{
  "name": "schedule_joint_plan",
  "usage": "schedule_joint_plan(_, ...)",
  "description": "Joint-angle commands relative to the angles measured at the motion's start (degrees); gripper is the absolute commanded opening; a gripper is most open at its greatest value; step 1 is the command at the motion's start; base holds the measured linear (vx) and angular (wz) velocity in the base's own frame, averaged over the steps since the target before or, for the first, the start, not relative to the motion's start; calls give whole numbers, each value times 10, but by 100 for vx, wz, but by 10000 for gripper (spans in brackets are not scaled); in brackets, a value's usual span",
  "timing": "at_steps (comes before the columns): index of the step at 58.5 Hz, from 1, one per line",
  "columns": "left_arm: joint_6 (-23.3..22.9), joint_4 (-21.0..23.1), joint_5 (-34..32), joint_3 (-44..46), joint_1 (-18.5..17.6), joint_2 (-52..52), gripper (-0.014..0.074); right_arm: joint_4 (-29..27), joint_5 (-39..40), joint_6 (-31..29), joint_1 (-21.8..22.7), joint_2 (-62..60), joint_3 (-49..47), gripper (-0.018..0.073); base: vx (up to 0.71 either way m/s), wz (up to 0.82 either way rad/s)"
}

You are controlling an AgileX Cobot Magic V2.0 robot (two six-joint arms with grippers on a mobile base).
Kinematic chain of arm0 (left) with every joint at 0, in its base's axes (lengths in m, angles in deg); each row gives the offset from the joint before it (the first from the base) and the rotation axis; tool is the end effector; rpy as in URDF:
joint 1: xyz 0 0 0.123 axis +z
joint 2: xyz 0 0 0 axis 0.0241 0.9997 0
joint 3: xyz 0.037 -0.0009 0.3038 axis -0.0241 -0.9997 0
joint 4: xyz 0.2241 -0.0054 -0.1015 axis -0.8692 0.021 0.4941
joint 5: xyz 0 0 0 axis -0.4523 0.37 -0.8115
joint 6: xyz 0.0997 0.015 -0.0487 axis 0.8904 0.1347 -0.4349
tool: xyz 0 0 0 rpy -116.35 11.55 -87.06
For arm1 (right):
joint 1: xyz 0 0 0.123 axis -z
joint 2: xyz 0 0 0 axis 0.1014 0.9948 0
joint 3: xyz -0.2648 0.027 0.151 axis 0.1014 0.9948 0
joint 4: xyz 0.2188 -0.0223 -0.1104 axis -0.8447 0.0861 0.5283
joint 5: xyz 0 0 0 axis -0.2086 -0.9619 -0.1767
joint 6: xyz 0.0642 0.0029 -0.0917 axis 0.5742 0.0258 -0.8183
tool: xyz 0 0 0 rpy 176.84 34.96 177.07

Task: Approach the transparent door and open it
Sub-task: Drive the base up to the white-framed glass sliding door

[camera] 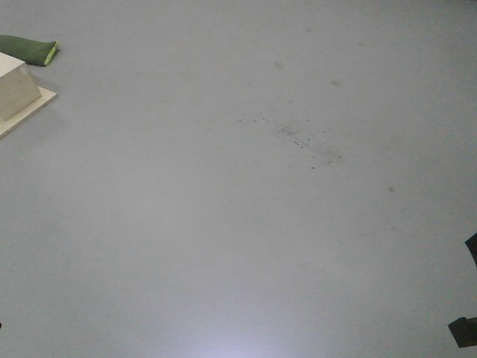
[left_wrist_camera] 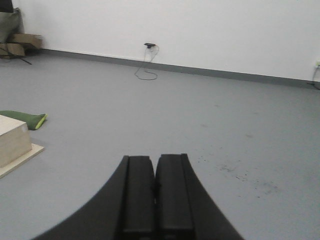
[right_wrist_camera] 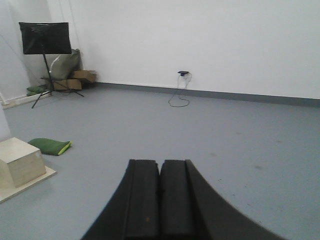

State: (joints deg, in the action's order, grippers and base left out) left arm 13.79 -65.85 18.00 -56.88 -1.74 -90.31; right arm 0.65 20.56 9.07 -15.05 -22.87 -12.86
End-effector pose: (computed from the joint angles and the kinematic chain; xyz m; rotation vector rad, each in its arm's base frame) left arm 0.0505 -0.0037 0.1882 0.0203 1.6503 -0.0764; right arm 0.0502 0.0094 0.1987 -0.0389 1.5630 0.2322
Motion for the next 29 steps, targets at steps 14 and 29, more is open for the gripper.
schedule_joint_plan(14, -3, 2, -45, -7, -3, -9, -6, 2, 47, -6, 1, -9, 2, -9, 51, 53)
schedule_joint_plan(29, -3, 2, -45, -7, -3, -9, -6, 2, 47, -6, 1, -9, 2, -9, 47, 64)
